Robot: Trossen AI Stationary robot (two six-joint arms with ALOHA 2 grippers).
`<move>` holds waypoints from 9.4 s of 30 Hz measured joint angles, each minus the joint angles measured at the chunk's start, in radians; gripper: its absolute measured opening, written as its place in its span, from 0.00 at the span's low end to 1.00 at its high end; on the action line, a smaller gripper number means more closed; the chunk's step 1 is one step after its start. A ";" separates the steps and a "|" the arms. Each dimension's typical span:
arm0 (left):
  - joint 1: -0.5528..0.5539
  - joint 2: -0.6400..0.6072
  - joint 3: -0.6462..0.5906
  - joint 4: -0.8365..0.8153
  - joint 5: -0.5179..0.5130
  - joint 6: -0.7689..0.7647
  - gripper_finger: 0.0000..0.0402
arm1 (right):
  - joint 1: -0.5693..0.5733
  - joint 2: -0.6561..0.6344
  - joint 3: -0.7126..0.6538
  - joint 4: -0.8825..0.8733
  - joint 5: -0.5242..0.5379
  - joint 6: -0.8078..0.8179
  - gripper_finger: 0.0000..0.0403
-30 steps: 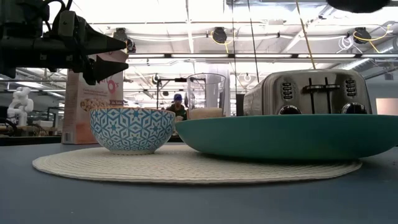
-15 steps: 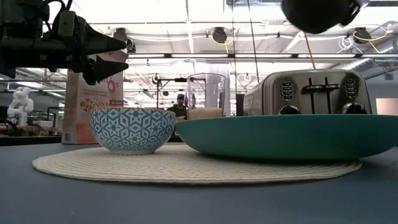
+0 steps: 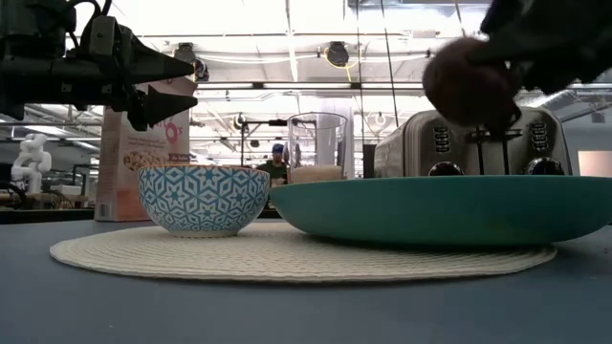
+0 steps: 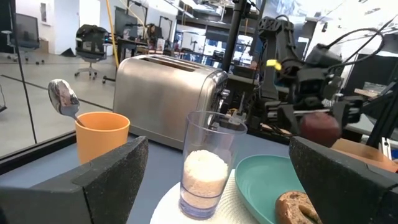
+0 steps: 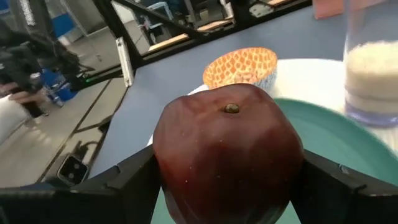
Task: Arrange a breakfast setting
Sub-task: Put the apple on the green plate, then put the blue patterned spoon to the left of the white tablemat
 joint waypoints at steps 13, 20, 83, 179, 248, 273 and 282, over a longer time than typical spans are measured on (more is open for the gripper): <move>0.000 0.000 0.000 0.000 0.000 0.005 0.97 | -0.061 0.012 -0.159 0.241 -0.041 -0.066 0.71; 0.000 0.000 0.000 0.000 0.000 0.005 0.97 | -0.061 0.137 -0.159 0.321 -0.044 -0.071 0.71; 0.000 0.000 0.000 0.000 0.000 -0.001 0.97 | -0.061 0.469 -0.099 0.458 -0.064 -0.116 0.75; 0.024 0.226 0.775 -0.885 -0.146 -0.032 0.97 | -0.061 -0.238 -0.098 0.484 -0.033 -0.580 0.95; 0.199 1.019 1.707 -1.838 -0.367 -1.092 0.97 | -0.061 -0.238 -0.098 0.436 -0.038 -0.579 0.95; 0.326 1.085 1.706 -1.854 -0.365 -1.088 0.97 | -0.061 -0.238 -0.098 0.435 -0.039 -0.579 0.95; 0.358 1.116 1.706 -1.830 -0.365 -1.073 0.97 | -0.061 -0.238 -0.098 0.435 -0.039 -0.579 0.95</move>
